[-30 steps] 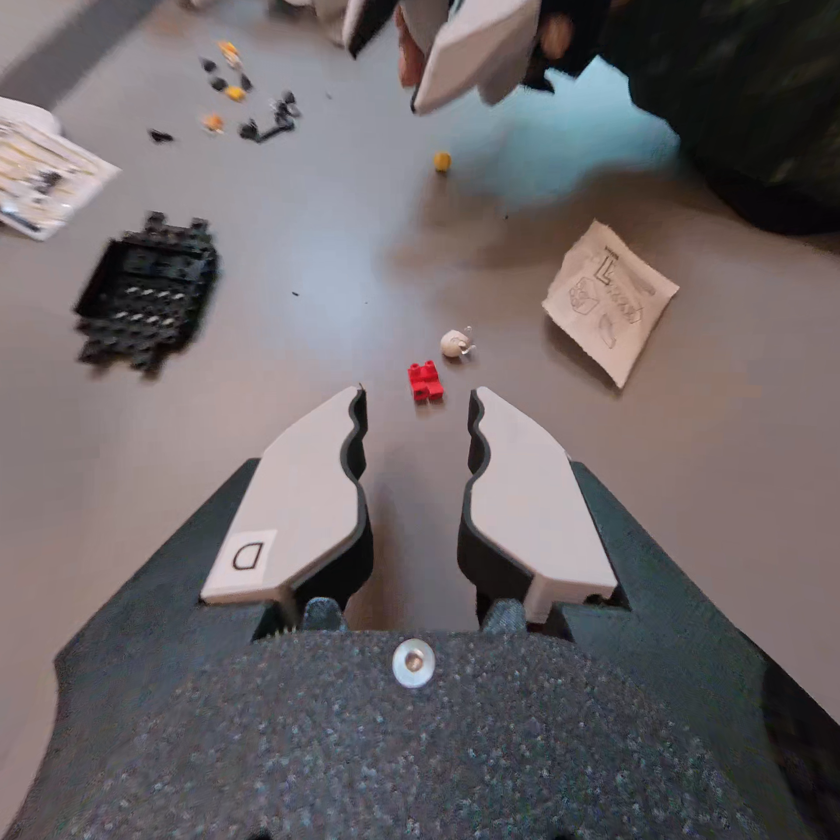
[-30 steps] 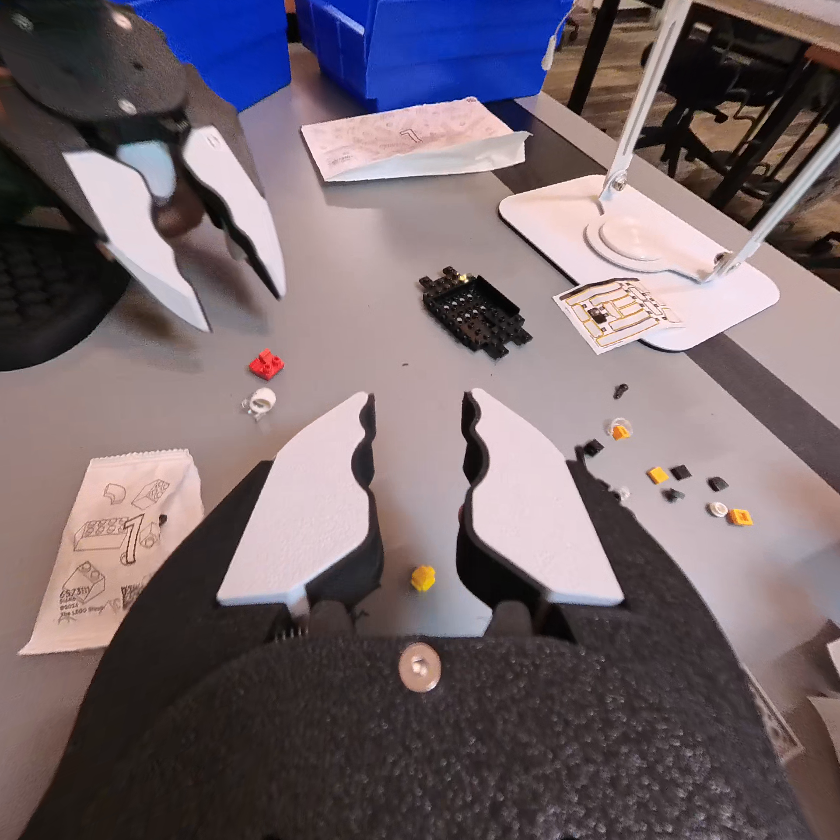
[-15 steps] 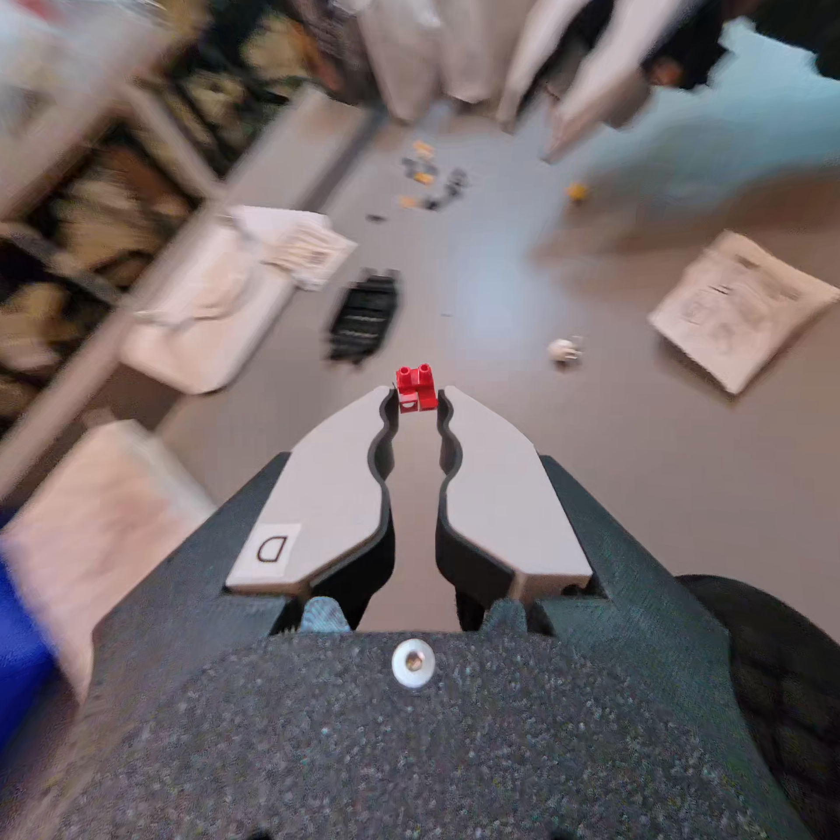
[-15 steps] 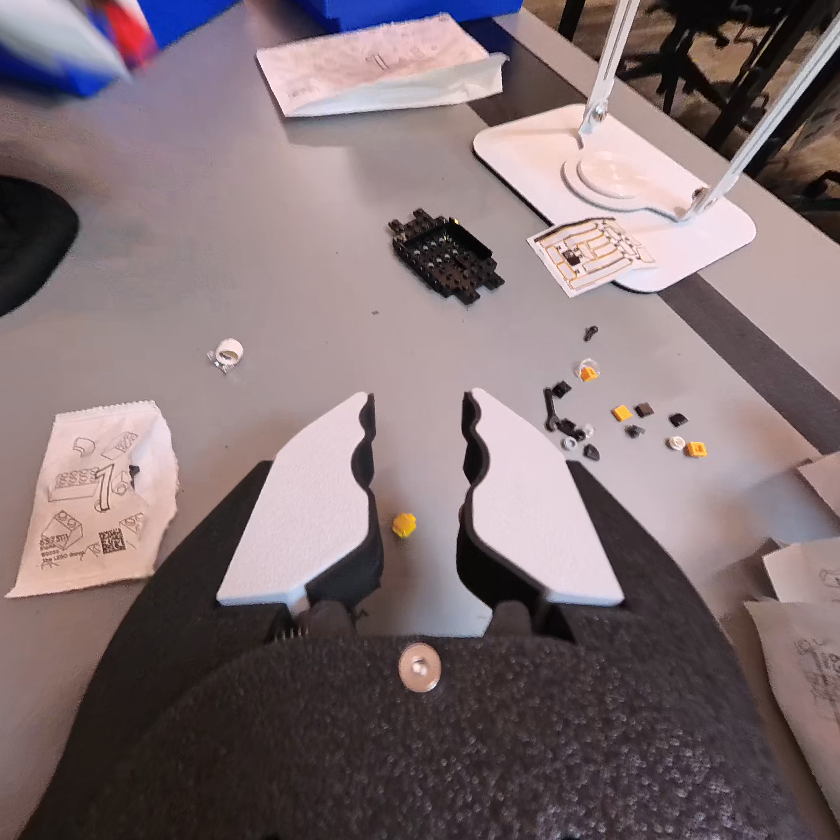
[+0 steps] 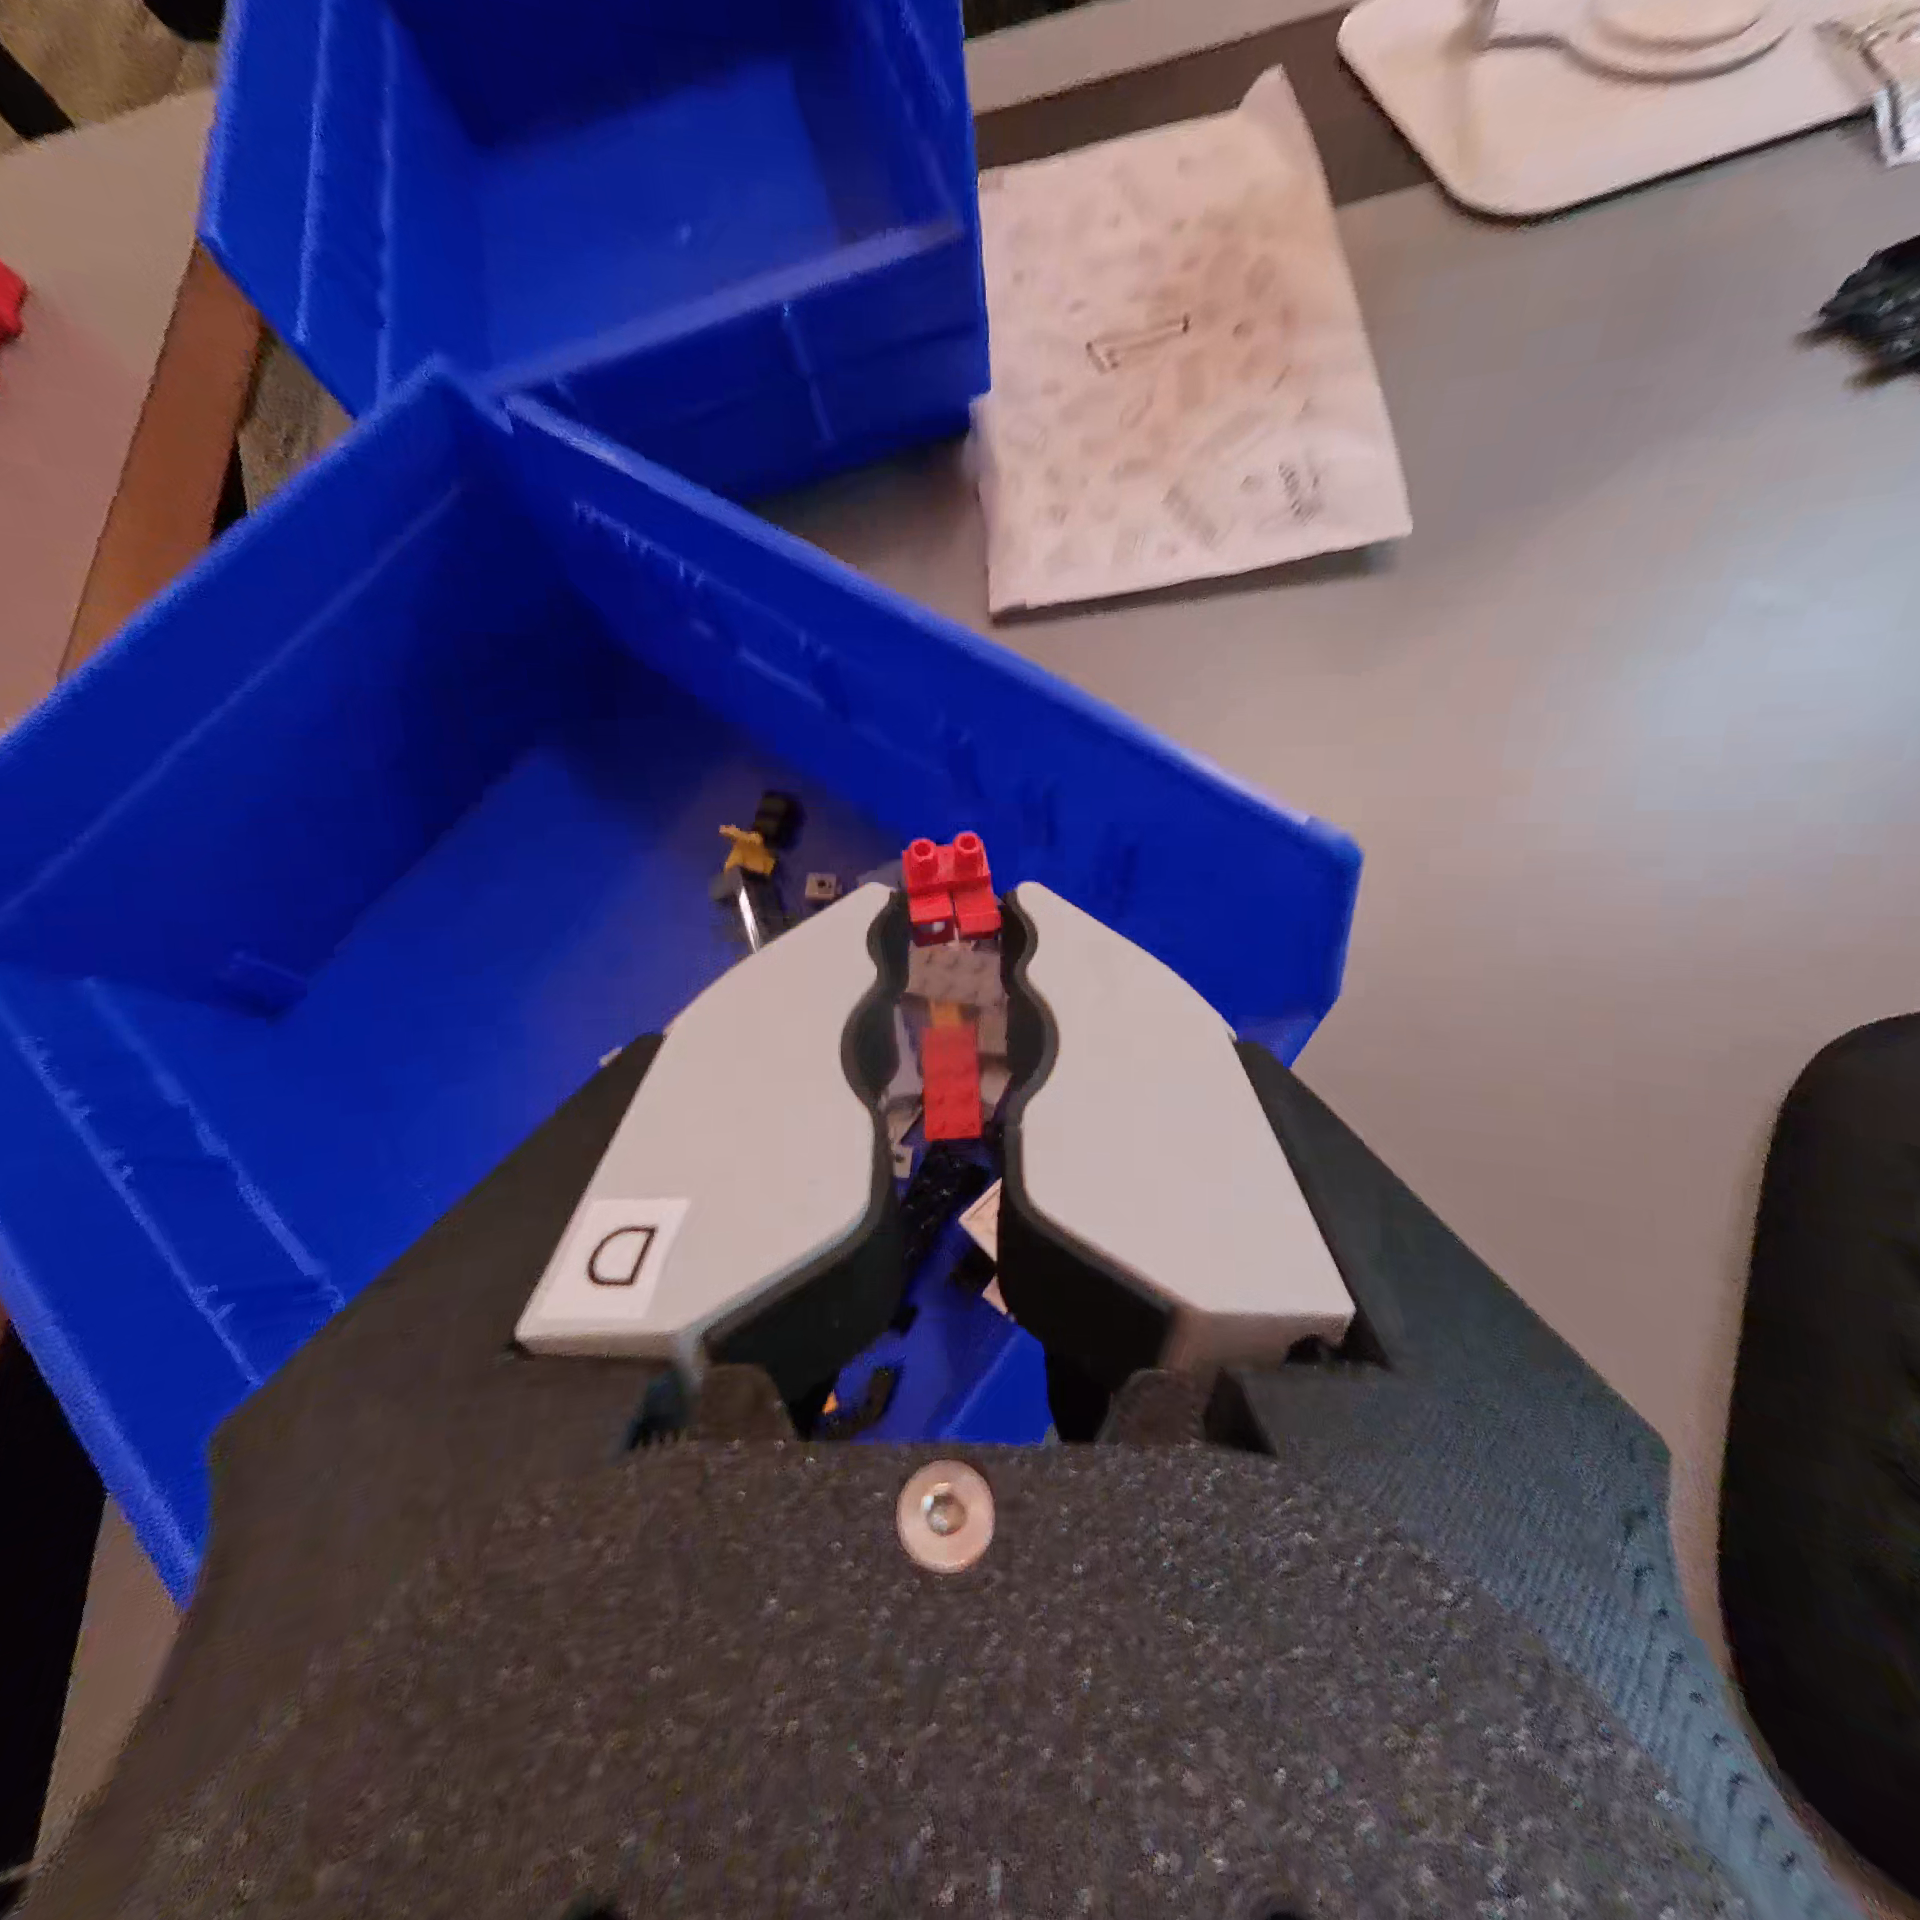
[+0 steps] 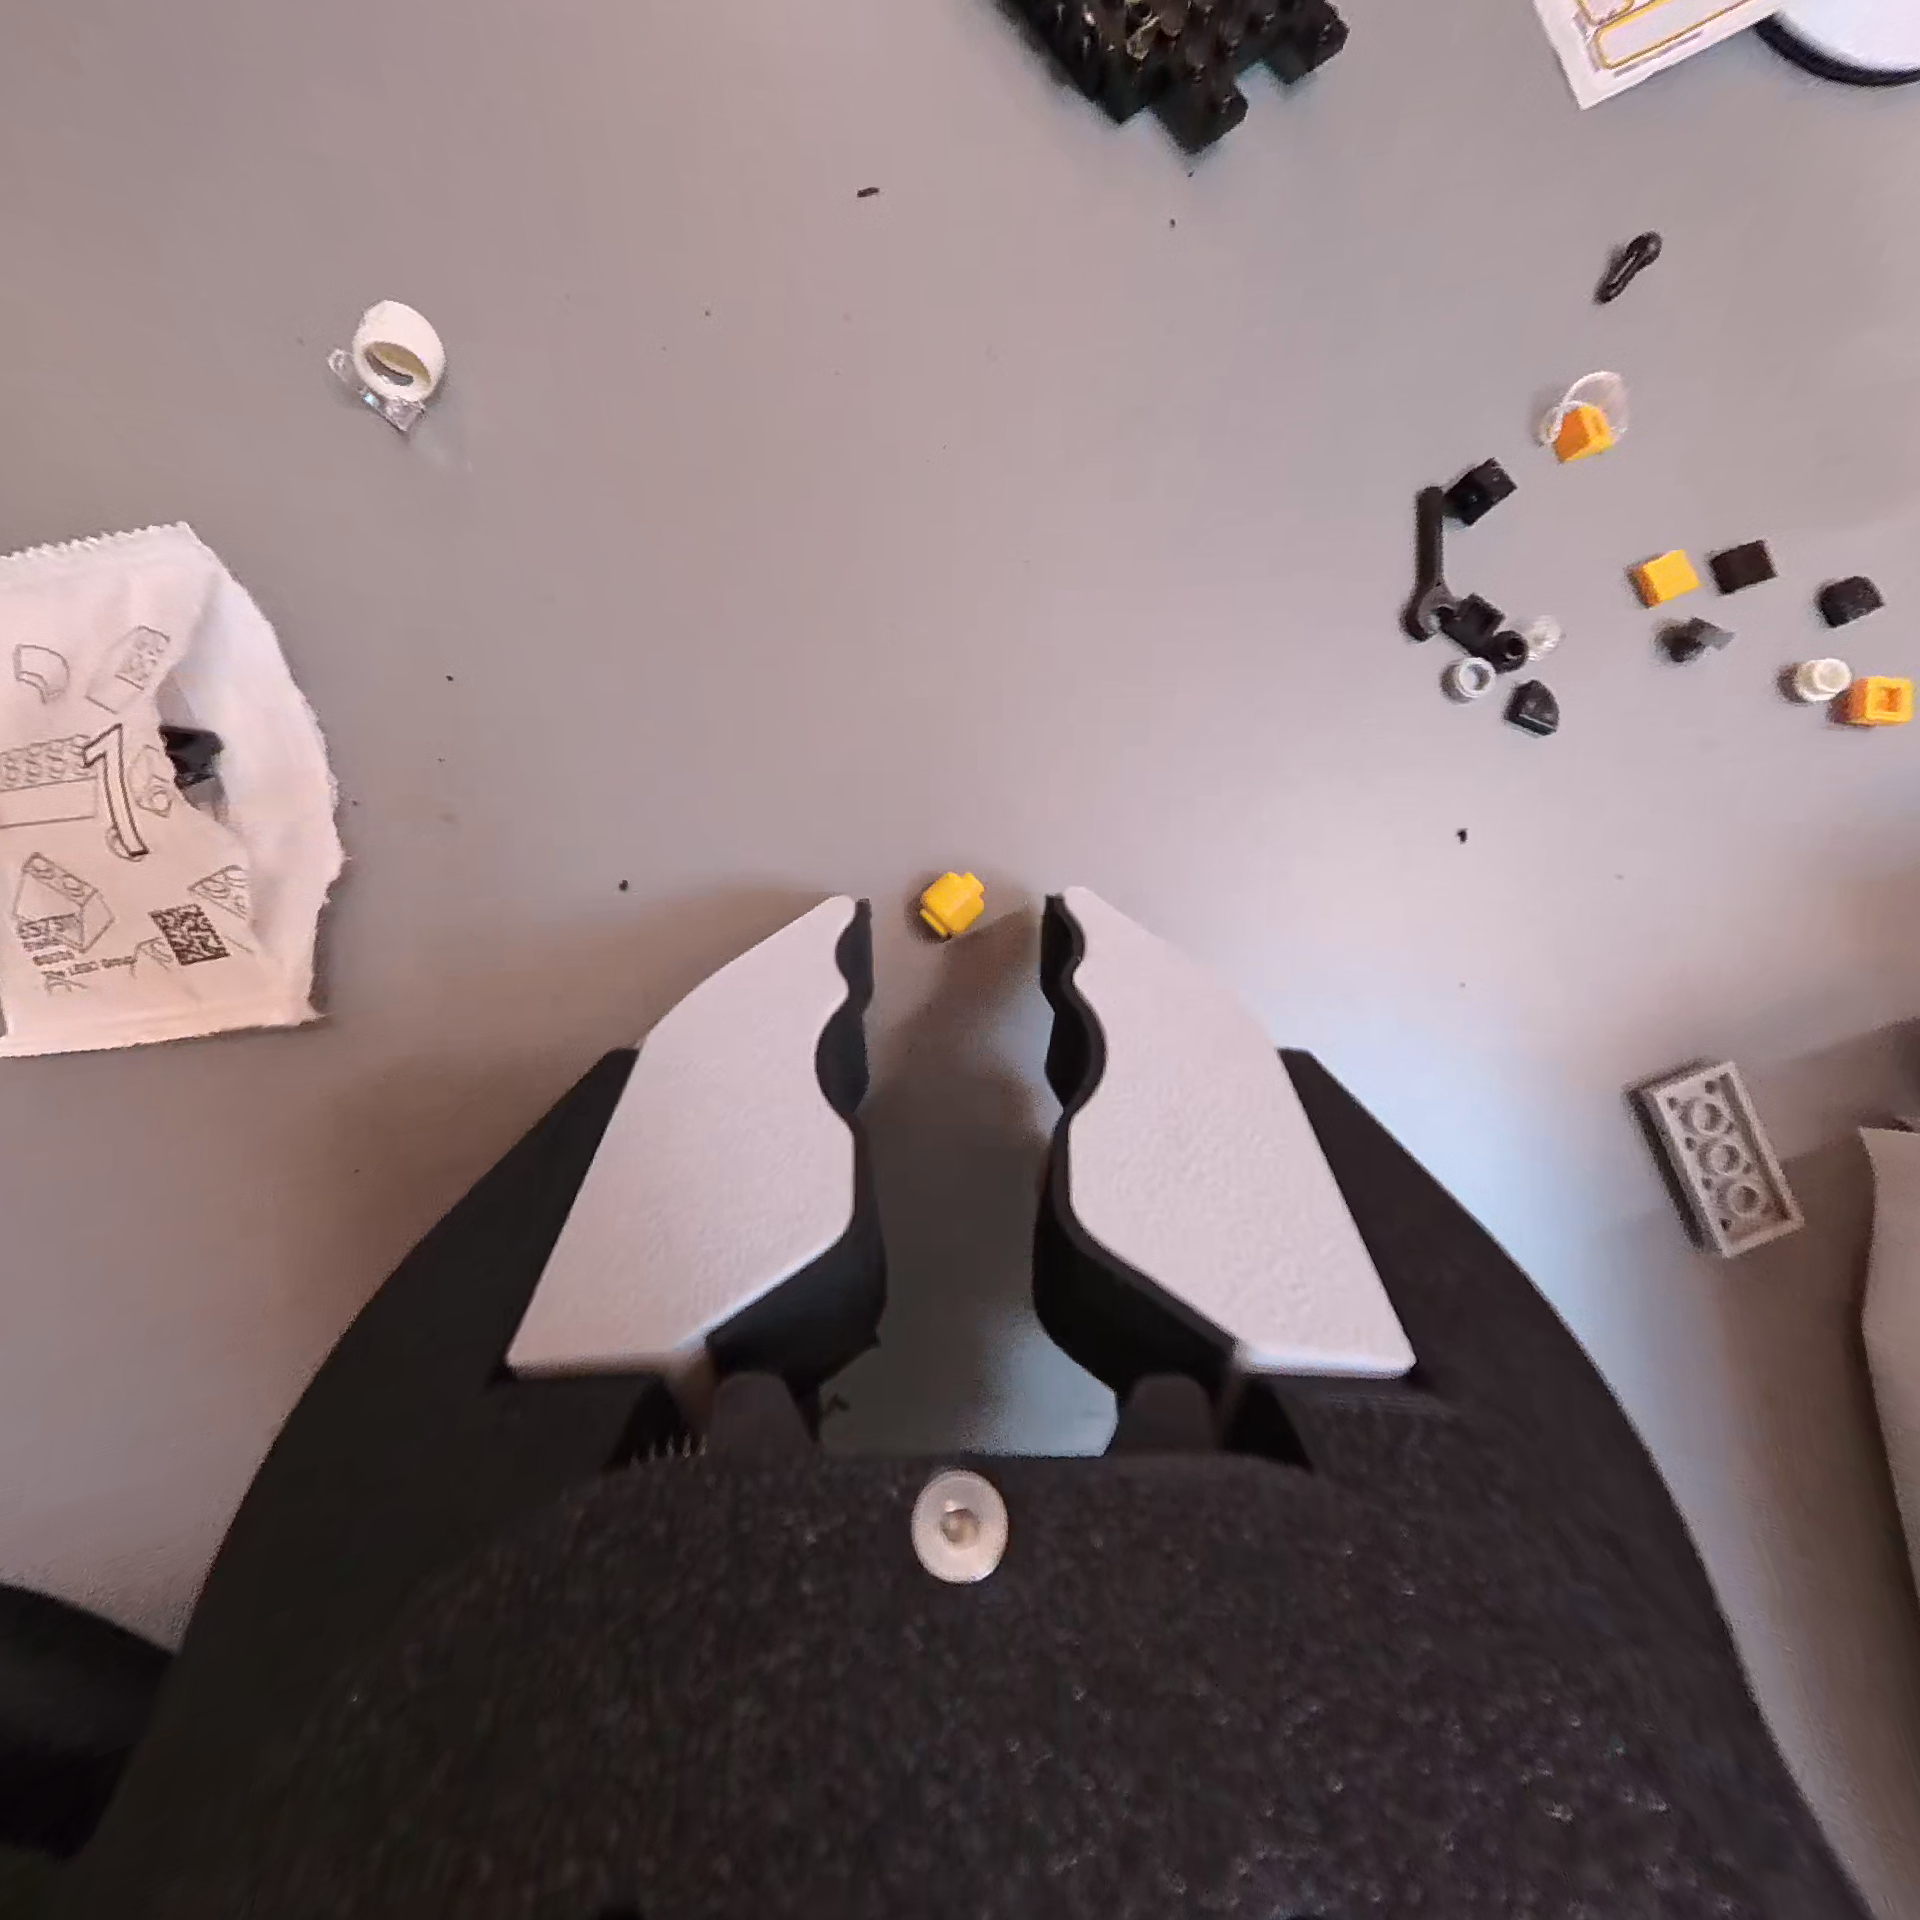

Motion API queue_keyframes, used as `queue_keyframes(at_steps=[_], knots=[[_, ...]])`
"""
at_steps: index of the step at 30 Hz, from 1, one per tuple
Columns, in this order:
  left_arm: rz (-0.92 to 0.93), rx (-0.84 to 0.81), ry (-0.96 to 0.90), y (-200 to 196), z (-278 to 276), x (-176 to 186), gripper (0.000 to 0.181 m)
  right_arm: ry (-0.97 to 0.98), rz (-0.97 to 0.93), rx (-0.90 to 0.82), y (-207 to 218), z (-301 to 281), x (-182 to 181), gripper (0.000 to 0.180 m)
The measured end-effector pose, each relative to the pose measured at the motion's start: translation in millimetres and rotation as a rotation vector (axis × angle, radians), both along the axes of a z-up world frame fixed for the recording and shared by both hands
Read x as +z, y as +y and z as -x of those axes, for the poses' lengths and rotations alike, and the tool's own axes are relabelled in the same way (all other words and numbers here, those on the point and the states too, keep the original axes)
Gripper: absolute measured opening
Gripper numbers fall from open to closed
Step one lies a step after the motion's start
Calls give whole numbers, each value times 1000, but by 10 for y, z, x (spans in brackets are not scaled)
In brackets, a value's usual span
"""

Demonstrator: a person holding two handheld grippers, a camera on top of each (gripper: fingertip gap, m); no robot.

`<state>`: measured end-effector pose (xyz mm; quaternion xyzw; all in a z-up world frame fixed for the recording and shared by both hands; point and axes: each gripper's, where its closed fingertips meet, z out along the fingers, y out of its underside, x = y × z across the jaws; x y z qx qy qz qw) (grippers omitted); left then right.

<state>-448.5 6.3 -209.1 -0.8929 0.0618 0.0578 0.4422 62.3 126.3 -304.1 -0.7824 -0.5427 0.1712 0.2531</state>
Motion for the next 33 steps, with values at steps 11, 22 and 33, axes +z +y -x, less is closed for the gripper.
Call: queue_keyframes(at_steps=[11, 22, 33], knots=[[-254, -160, 24, 126, -528, 478, 34, 1, -12, 24, -4, 61, -27, 11], [-51, -1243, -109, 111, -3483, -29, 53, 305, -72, 122, -89, 539, 349, 11], [536, -1269, -284, -42, -4089, -947, 32, 504, -86, 141, -110, 612, 653, 11]])
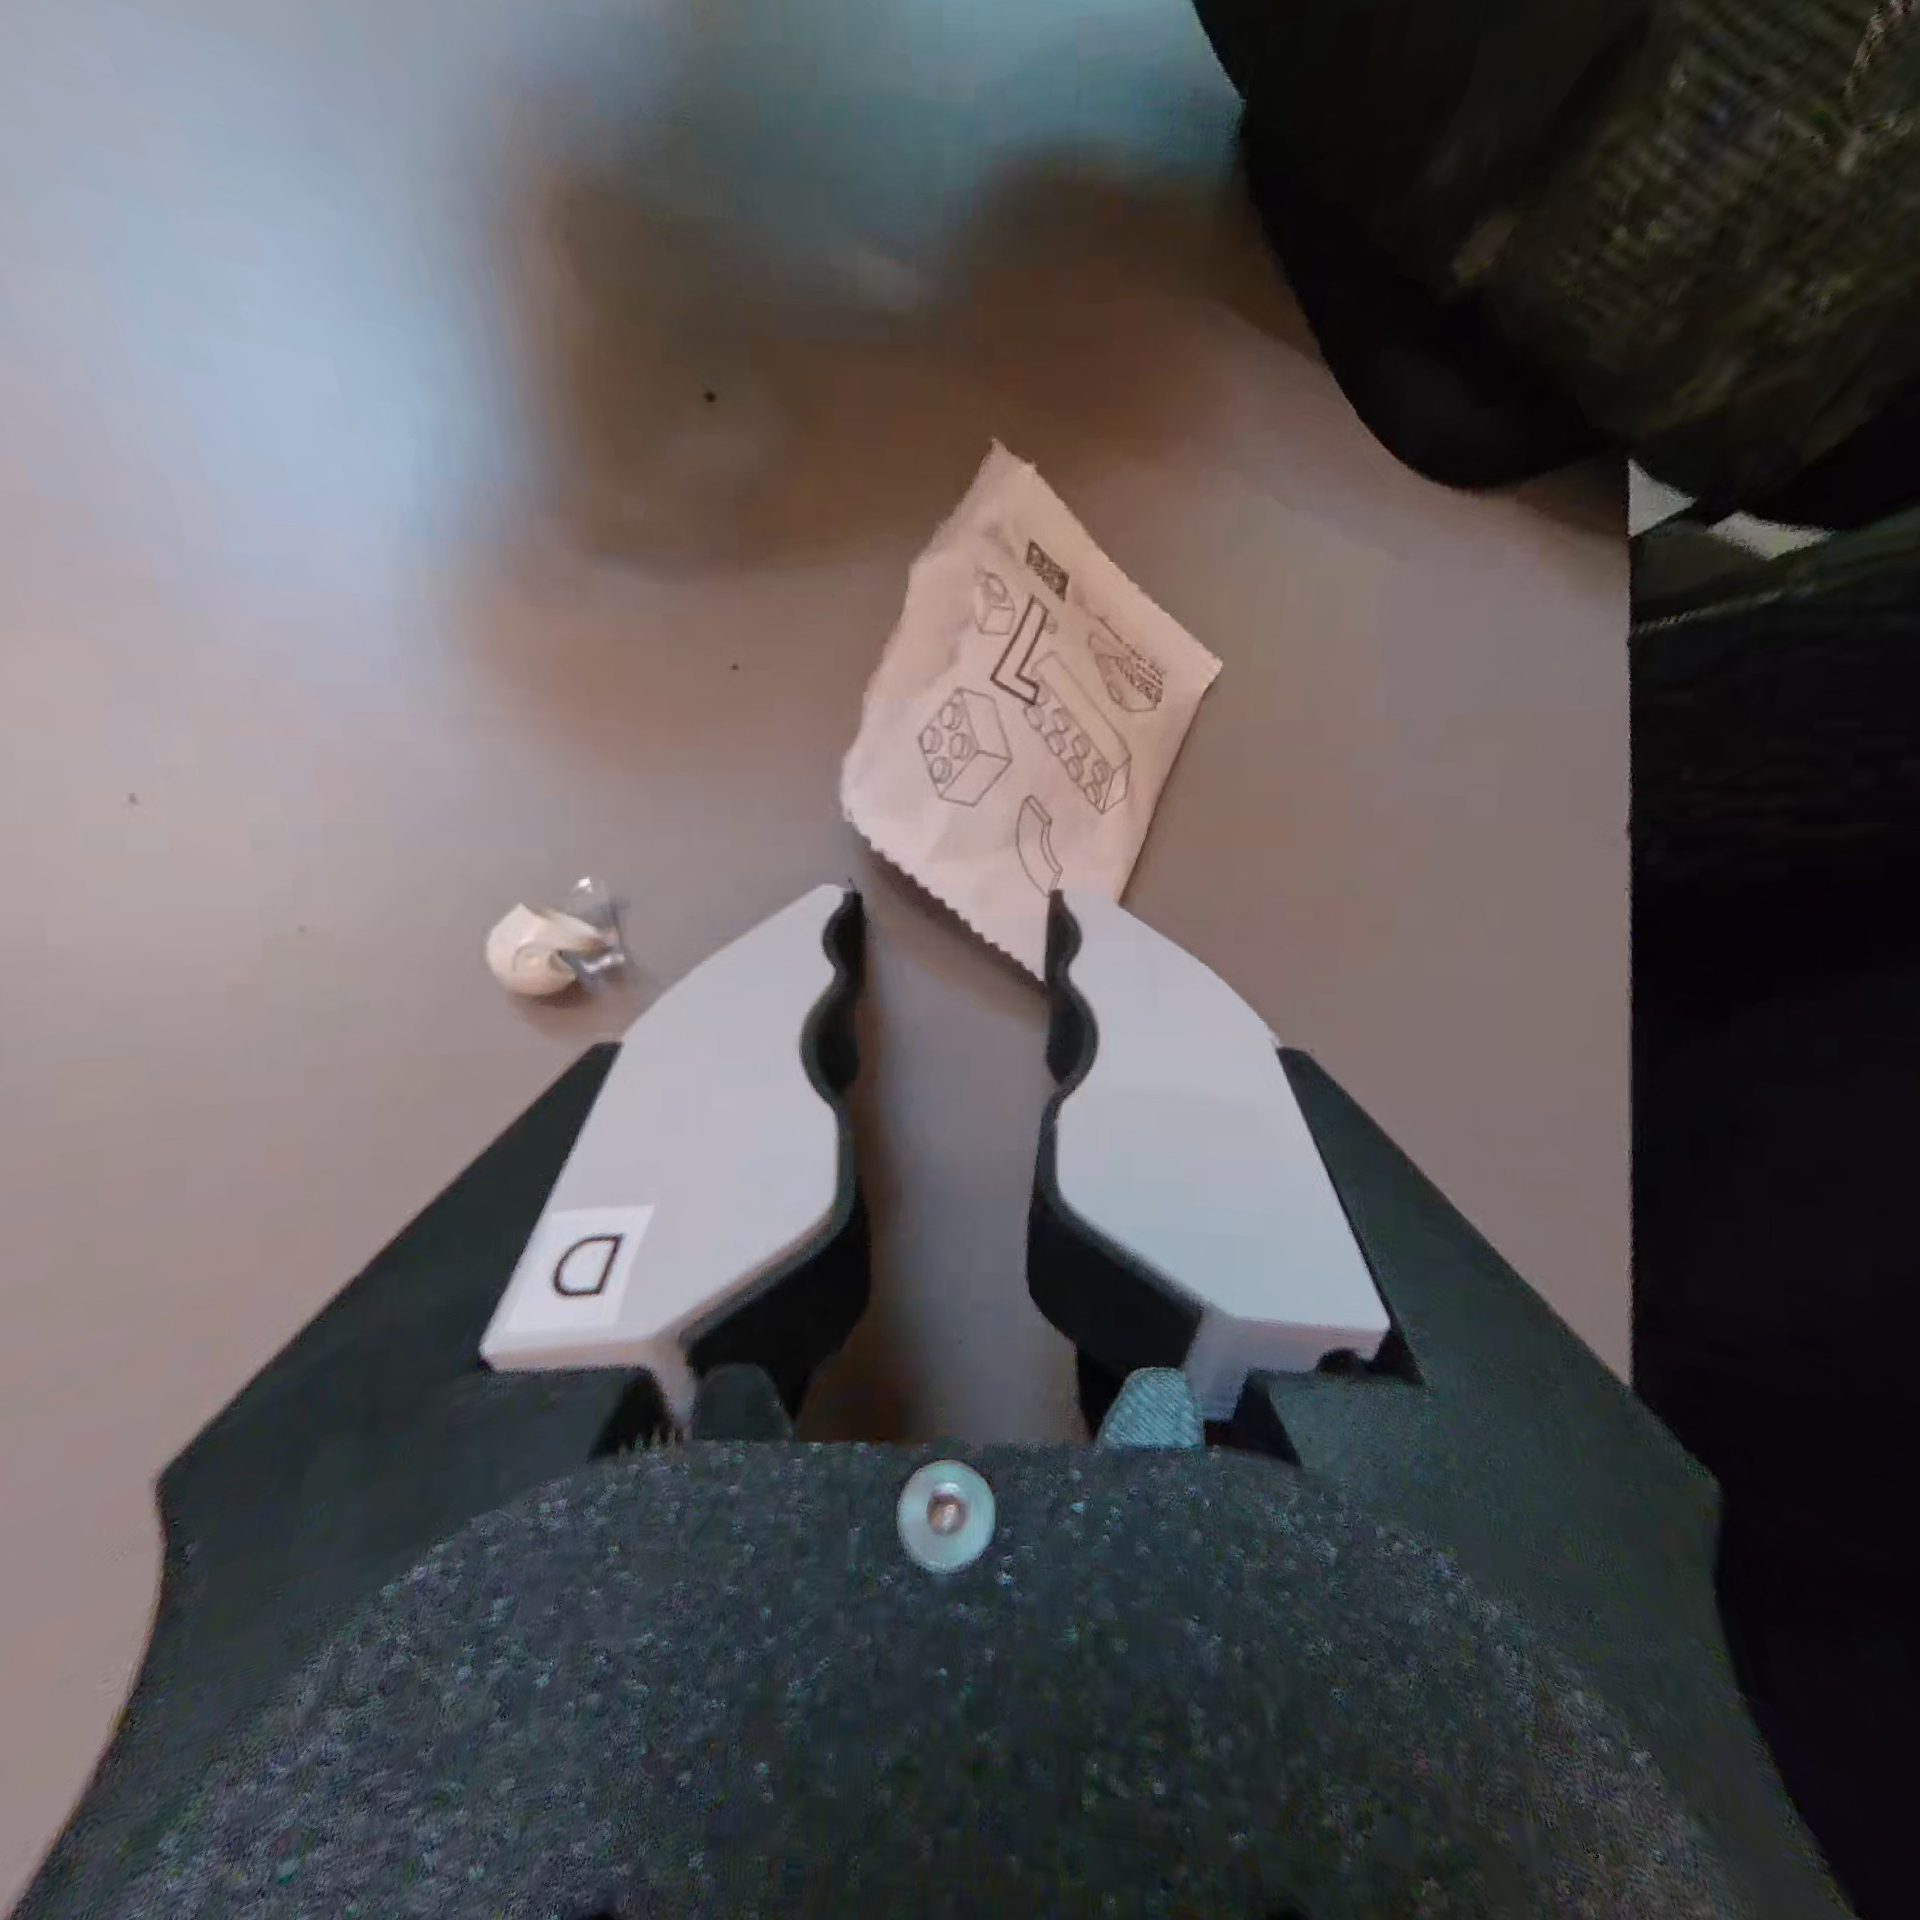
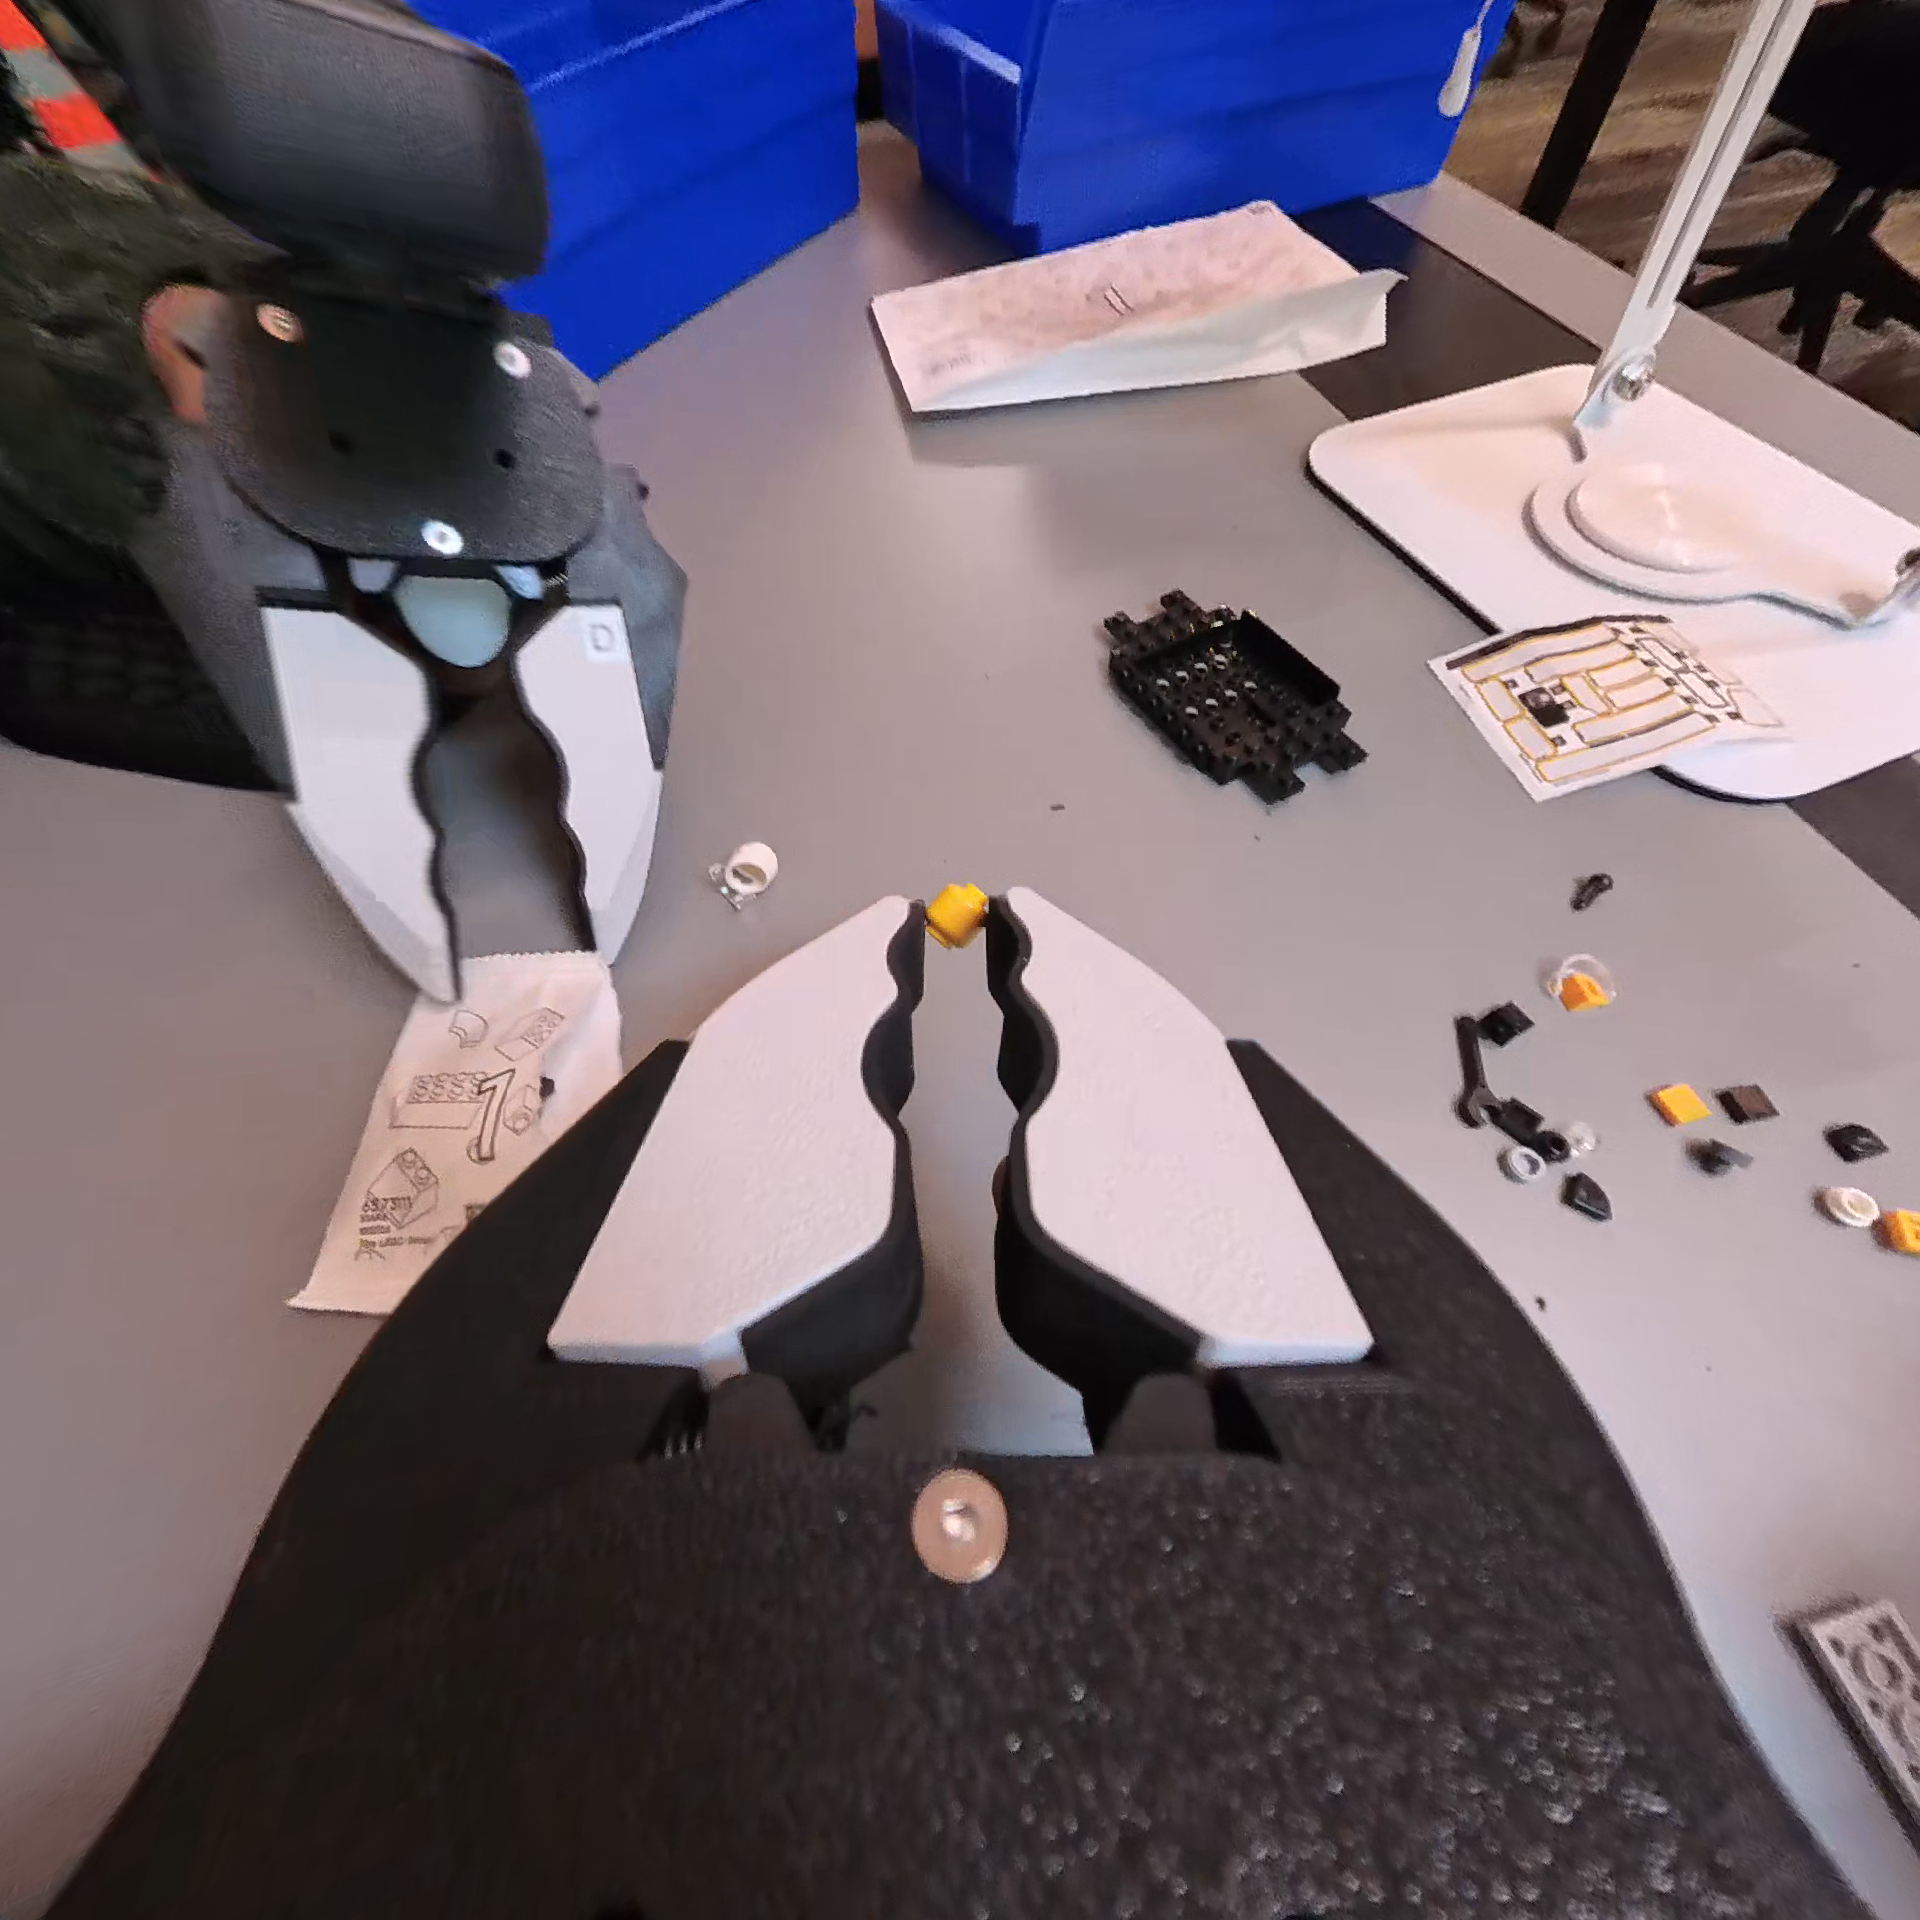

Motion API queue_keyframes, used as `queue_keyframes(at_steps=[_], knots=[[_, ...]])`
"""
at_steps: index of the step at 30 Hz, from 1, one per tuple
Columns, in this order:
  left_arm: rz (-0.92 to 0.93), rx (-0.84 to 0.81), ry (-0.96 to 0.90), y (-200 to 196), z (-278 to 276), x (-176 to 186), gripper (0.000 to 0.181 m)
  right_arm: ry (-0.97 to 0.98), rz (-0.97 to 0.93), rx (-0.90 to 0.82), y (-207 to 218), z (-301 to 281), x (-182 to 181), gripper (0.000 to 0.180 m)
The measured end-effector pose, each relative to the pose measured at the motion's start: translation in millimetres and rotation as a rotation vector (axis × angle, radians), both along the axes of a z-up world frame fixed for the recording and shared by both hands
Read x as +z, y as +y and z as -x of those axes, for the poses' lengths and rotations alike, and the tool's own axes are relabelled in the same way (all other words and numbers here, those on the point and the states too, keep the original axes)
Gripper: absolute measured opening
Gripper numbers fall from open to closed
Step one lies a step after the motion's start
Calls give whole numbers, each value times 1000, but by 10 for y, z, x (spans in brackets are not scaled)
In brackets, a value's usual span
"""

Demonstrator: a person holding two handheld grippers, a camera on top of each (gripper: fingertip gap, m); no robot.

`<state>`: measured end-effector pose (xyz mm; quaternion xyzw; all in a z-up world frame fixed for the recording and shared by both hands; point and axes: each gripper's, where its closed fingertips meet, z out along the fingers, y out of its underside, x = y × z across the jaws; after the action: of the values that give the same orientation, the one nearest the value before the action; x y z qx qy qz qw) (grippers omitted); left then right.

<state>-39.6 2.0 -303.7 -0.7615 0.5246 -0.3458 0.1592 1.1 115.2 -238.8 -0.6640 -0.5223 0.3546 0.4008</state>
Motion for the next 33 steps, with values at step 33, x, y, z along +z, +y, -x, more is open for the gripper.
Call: queue_keyframes(at_steps=[33], knots=[[-457, 97, -243, 358, 327, 353, 0, -264, -81, 274, -733, 400, -78, 29]])
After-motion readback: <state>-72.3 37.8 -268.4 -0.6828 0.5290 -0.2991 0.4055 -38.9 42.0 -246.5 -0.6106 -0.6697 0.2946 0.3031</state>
